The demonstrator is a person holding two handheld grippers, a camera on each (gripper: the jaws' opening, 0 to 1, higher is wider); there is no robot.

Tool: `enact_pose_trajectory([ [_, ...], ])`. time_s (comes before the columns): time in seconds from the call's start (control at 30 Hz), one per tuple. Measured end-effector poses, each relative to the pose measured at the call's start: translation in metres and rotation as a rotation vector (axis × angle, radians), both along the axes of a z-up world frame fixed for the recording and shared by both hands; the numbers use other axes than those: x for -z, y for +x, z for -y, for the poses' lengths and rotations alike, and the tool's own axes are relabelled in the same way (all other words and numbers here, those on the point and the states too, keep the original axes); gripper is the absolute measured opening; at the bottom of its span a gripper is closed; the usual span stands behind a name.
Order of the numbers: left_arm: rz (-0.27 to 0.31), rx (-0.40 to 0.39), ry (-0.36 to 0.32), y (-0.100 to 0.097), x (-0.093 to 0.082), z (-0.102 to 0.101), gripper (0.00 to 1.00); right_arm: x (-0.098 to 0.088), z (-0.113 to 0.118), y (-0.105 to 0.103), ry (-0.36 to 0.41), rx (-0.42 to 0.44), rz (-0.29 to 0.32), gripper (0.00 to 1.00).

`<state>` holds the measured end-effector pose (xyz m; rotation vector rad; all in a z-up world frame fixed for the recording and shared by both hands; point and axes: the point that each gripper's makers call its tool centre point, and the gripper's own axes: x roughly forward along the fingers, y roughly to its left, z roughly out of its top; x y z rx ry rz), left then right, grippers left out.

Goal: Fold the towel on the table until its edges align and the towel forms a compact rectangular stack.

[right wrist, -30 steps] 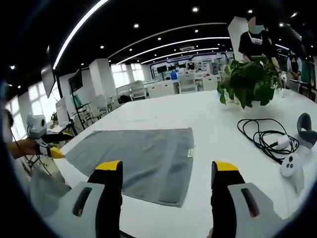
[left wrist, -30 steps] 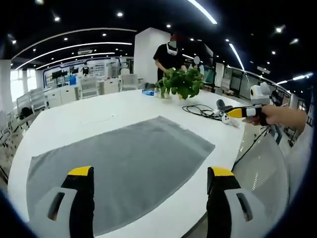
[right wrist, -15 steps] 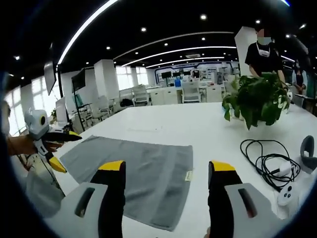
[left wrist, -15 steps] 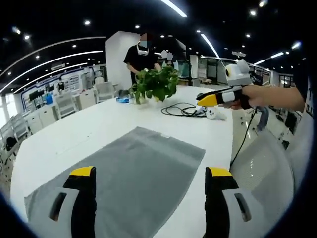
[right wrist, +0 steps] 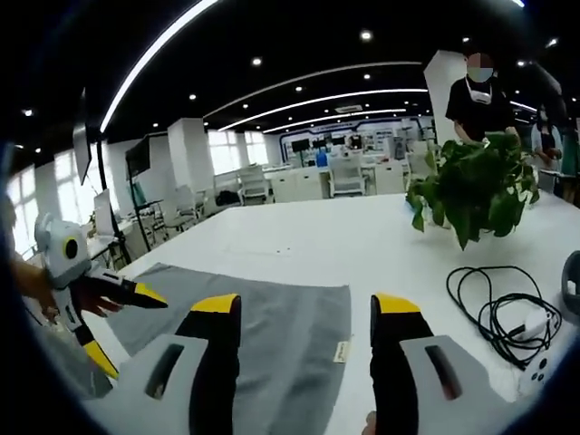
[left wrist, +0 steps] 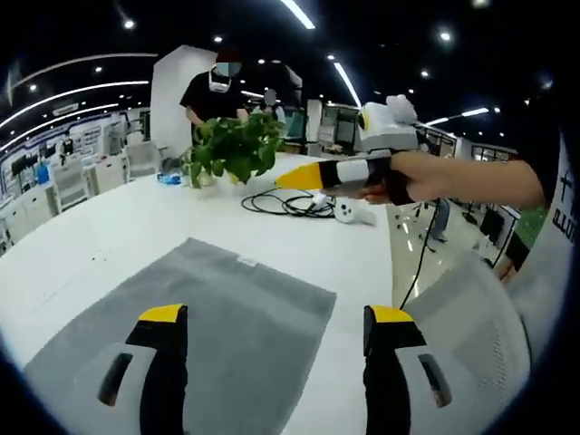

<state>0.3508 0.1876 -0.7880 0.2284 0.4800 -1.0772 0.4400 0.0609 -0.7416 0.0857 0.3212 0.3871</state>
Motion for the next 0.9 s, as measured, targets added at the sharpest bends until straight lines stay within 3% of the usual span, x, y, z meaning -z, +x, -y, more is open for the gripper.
enact_pose_trajectory([
  [0.13, 0.008, 0.025, 0.04, 0.0, 0.013, 0.018, 0.75, 0.01, -0.002, 0.016, -0.01, -0.008, -0.025, 0.55],
  [0.2, -0.005, 0.119, 0.069, -0.008, 0.021, 0.029, 0.75, 0.015, -0.003, 0.02, -0.01, -0.009, -0.034, 0.54],
  [0.3, 0.001, 0.171, 0.108, -0.009, 0.032, 0.039, 0.73, 0.022, -0.004, 0.024, -0.008, -0.007, -0.047, 0.53],
  [0.43, -0.003, 0.169, 0.115, -0.002, 0.042, 0.057, 0.68, 0.039, -0.002, 0.031, -0.009, -0.007, -0.083, 0.52],
  [0.77, -0.021, 0.305, 0.15, -0.017, 0.073, 0.097, 0.57, 0.064, -0.001, 0.065, -0.018, -0.018, -0.121, 0.49],
  [0.9, -0.064, 0.314, 0.145, -0.024, 0.088, 0.11, 0.46, 0.071, -0.003, 0.079, -0.016, -0.021, -0.124, 0.48],
])
